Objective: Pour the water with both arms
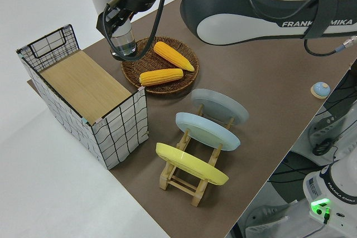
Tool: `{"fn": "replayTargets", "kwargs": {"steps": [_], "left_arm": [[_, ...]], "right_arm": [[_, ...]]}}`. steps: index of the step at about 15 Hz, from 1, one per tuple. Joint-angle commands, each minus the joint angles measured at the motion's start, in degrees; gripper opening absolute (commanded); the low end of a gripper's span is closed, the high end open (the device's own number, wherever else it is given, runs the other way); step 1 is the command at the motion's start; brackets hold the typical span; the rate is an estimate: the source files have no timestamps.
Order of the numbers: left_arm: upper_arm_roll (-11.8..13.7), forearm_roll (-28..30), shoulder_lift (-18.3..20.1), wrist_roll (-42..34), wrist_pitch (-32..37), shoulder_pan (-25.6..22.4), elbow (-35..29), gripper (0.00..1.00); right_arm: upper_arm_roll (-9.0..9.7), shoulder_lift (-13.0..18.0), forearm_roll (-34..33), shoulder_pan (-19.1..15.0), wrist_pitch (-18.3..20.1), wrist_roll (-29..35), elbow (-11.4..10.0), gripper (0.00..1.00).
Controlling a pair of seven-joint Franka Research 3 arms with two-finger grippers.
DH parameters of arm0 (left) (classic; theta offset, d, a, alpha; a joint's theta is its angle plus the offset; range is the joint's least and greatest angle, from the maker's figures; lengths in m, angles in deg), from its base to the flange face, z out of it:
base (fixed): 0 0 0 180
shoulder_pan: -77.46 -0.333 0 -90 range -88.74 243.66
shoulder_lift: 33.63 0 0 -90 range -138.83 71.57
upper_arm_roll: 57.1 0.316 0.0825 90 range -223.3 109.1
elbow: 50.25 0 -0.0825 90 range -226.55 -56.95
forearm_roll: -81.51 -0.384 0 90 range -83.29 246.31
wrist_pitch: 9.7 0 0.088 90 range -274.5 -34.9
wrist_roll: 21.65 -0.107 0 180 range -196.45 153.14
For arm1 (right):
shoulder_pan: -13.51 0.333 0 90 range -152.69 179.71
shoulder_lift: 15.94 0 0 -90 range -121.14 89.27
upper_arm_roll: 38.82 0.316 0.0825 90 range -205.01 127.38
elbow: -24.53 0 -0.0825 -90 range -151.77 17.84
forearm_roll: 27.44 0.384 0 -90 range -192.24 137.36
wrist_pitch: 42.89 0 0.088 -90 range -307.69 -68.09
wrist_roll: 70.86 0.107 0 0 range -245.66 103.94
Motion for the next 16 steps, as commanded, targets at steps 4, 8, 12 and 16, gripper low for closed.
{"fn": "replayTargets", "kwargs": {"steps": [4, 8, 12, 16], "left_arm": [[-6.71, -6.13, 7.78, 9.33, -0.31, -0.46, -8.47, 0.00], [-7.24, -7.70, 9.97, 11.88, 1.89, 0.68, -10.84, 0.00], [-7.68, -10.35, 15.06, 15.84, 1.98, 3.93, -16.20, 0.00], [-6.98, -13.51, 19.81, 18.65, 1.98, 8.23, -21.82, 0.00]], "right_arm": [[2.48, 3.23, 14.82, -0.68, 5.65, 17.33, -1.90, 0.000], [7.57, 3.40, 20.53, -0.77, 5.13, 31.29, -1.90, 0.000], [13.02, 3.05, 22.65, -0.86, 2.76, 45.80, -2.16, 0.000], [17.24, 2.26, 25.99, -0.86, 0.22, 55.12, -3.13, 0.000]]}}
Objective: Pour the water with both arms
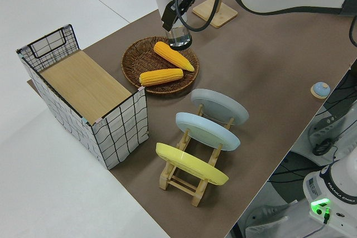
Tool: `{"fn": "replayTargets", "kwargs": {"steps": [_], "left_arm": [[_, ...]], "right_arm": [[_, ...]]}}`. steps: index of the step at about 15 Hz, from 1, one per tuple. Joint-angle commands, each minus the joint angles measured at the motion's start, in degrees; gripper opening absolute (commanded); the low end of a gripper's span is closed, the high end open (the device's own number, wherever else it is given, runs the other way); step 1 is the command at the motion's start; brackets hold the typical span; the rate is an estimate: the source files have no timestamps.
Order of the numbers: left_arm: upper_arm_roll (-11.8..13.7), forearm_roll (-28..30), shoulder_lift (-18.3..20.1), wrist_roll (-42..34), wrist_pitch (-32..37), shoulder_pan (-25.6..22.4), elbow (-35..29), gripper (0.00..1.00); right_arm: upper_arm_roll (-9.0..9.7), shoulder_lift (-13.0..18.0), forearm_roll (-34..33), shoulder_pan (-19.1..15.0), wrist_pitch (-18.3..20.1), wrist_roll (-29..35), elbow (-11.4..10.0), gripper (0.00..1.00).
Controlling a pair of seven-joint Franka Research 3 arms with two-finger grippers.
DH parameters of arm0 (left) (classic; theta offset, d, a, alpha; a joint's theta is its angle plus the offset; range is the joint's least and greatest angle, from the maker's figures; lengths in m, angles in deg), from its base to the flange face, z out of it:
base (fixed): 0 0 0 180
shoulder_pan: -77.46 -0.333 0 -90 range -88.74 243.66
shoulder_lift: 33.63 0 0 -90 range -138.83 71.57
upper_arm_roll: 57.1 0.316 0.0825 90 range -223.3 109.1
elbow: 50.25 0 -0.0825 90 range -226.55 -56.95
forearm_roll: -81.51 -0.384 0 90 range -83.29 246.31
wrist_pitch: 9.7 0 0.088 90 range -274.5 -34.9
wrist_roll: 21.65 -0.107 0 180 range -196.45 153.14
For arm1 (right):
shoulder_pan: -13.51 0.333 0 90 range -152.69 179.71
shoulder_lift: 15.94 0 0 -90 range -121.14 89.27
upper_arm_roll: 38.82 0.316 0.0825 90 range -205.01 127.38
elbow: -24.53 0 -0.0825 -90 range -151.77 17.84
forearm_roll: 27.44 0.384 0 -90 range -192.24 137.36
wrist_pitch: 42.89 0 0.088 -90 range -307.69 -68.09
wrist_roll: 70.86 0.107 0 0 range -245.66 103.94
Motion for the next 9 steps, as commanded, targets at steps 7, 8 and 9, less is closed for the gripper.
{"fn": "replayTargets", "kwargs": {"steps": [7, 8, 9], "left_arm": [[1.05, -5.04, 12.20, 6.92, -0.45, 9.58, -13.70, 0.00], [1.06, -6.00, 12.99, 7.10, -0.54, 10.46, -14.93, 0.00], [1.32, -7.14, 13.43, 7.19, -0.45, 11.25, -15.81, 0.00]], "right_arm": [[9.42, -4.57, 3.73, -0.17, -15.04, 22.19, -4.69, 0.000], [9.86, -5.62, 3.64, 0.01, -16.61, 24.13, -4.69, 0.000], [10.39, -6.85, 3.46, 0.36, -18.28, 25.45, -4.61, 0.000]]}}
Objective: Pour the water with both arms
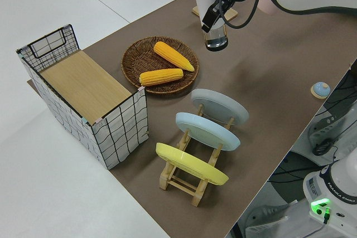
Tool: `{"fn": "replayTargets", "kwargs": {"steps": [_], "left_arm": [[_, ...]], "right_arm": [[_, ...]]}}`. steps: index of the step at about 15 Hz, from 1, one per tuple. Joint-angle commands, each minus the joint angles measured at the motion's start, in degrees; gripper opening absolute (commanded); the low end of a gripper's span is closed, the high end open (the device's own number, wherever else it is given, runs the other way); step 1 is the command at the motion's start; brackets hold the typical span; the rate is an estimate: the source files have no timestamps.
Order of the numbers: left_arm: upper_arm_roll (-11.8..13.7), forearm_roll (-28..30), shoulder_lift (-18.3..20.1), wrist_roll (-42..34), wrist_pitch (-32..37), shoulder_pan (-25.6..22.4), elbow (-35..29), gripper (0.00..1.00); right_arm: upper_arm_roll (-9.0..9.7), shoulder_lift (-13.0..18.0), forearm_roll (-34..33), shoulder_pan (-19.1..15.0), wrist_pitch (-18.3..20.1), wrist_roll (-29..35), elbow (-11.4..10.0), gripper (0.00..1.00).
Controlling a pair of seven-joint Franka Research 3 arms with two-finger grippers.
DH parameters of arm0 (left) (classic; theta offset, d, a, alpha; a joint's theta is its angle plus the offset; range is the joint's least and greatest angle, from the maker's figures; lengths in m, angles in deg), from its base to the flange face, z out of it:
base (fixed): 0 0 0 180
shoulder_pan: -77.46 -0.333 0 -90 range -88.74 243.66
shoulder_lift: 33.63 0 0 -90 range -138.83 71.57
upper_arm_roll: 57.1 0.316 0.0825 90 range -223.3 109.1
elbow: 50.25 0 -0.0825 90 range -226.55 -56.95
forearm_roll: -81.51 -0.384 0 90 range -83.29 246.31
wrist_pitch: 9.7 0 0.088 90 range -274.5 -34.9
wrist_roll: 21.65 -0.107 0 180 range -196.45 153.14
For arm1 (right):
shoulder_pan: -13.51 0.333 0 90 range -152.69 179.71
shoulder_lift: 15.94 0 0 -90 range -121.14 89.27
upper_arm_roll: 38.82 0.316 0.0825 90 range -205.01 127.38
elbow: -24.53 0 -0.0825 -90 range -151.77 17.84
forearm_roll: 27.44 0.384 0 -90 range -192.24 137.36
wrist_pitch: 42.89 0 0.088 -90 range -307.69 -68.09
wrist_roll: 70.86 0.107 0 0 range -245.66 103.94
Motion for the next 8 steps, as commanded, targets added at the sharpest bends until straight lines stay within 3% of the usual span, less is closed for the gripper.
{"fn": "replayTargets", "kwargs": {"steps": [1, 6, 8], "left_arm": [[1.83, -3.99, 5.00, 2.06, -0.83, 4.32, -5.27, 0.00], [1.93, -4.96, 6.50, 1.88, -1.54, 5.56, -9.31, 0.00], [1.57, -4.96, 6.76, 1.88, -1.63, 5.91, -10.54, 0.00]], "right_arm": [[1.54, -3.95, 1.13, 1.06, -5.98, 5.49, -0.01, 0.000], [1.28, -9.84, 0.34, 4.76, -13.54, 8.05, 0.61, 0.000], [0.67, -12.56, 0.08, 6.68, -15.13, 9.45, 2.53, 0.000]]}}
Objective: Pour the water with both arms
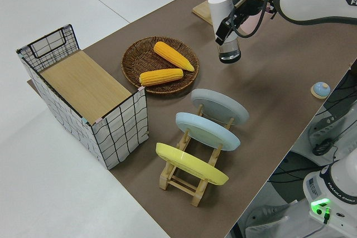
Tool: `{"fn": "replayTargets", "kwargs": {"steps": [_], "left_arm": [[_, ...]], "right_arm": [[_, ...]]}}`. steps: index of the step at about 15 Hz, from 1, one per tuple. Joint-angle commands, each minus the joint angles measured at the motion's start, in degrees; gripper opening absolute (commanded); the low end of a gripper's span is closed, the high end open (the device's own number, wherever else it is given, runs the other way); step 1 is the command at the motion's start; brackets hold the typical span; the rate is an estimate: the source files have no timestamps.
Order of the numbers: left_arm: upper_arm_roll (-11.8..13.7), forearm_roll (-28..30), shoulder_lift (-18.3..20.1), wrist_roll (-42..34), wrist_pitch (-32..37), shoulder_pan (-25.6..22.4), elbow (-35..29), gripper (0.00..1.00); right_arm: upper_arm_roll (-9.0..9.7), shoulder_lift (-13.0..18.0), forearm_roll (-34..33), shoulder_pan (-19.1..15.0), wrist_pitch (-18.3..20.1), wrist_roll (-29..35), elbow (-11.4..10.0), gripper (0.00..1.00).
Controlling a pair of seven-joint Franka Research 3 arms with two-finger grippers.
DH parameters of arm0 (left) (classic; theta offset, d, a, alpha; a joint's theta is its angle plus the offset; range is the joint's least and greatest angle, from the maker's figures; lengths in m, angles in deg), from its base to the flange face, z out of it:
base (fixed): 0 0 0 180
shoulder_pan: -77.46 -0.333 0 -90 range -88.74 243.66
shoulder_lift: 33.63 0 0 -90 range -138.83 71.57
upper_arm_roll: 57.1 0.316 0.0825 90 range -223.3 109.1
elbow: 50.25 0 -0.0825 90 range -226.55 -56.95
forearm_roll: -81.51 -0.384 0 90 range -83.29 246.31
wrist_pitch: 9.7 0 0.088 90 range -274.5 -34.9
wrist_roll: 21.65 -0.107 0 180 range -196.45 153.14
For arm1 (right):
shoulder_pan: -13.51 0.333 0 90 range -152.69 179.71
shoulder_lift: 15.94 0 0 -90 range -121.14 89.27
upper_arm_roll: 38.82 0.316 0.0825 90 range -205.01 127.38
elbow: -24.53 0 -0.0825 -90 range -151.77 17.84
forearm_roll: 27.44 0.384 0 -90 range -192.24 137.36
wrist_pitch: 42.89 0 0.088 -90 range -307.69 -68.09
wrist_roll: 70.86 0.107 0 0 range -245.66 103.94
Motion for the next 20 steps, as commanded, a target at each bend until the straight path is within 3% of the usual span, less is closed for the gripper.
{"fn": "replayTargets", "kwargs": {"steps": [1, 3, 6, 8, 11, 14, 20], "left_arm": [[1.20, -1.86, 3.67, 1.11, -1.40, 3.28, -3.46, 0.00], [2.43, -1.78, 3.76, 1.11, -1.40, 4.79, -3.73, 0.00], [5.86, -1.86, 3.76, 1.29, -1.67, 8.56, -3.99, 0.00], [5.87, -2.13, 3.41, 1.02, -2.10, 8.22, -4.43, 0.00], [5.87, -2.92, 3.15, 0.67, -2.19, 7.95, -4.70, 0.00], [5.87, -2.92, 2.71, 0.67, -2.19, 7.69, -4.70, 0.00], [5.87, -2.92, 2.18, 0.50, -2.19, 7.69, -5.14, 0.00]], "right_arm": [[-0.61, -5.36, -0.88, 3.35, -2.83, 3.88, 4.09, 0.000], [-1.58, -7.47, -4.12, 4.94, -3.09, 6.43, 5.15, 0.000], [-1.84, -10.90, -4.49, 6.61, -3.00, 7.93, 8.40, 0.000], [-1.93, -12.31, -4.67, 7.49, -3.09, 8.11, 9.28, 0.000], [-2.28, -15.91, -6.67, 9.68, -3.00, 10.56, 12.27, 0.000], [-3.77, -19.16, -9.32, 11.79, -3.00, 13.90, 15.87, 0.000], [-4.21, -20.58, -9.76, 12.77, -3.09, 14.18, 17.20, 0.039]]}}
